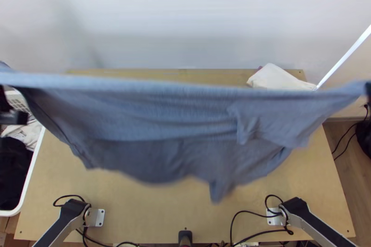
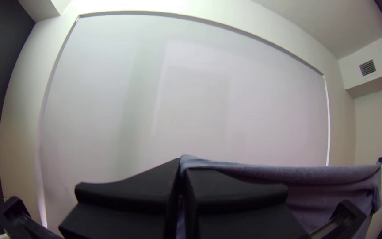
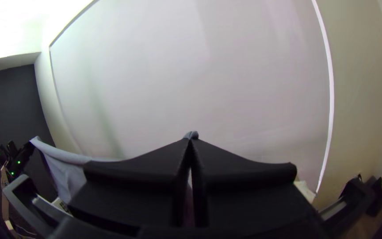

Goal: Fold the t-shirt

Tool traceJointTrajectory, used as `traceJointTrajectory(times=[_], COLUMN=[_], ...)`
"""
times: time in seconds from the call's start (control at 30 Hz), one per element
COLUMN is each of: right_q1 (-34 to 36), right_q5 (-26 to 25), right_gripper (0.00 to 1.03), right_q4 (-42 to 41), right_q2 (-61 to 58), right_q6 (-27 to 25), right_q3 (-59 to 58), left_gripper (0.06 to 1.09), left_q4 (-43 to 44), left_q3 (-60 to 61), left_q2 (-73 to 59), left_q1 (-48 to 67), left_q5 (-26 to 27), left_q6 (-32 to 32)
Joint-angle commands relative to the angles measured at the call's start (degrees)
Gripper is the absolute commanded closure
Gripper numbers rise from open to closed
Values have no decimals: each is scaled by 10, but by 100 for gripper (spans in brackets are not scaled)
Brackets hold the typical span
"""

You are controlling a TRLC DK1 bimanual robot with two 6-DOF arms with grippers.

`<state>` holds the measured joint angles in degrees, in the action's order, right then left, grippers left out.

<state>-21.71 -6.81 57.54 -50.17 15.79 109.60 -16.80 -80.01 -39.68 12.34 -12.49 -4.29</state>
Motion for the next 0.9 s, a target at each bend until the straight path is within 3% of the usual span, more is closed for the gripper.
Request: traceJointTrajectory(times=[0.0,0.1,0.3,0.53,0.87], right_q1=[-7,-18,-20,-19,24], right_q5=[-12,-12,-2,38,106], right_gripper=[100,100,100,100,100], right_q4=[29,57,28,-105,-284], right_q2=[36,60,91,62,-96], right_q6=[-1,1,1,27,54], right_q3=[-35,-89,-238,-373,-443], left_gripper=[105,105,105,105,105], left_q4=[-15,-44,-45,-6,112], left_q3=[50,104,221,332,393], left_q2=[42,75,117,126,4], left_q1=[-2,-2,0,3,-21], left_q5=[-11,-10,-1,0,21], left_q6=[-32,-48,-56,-56,-53])
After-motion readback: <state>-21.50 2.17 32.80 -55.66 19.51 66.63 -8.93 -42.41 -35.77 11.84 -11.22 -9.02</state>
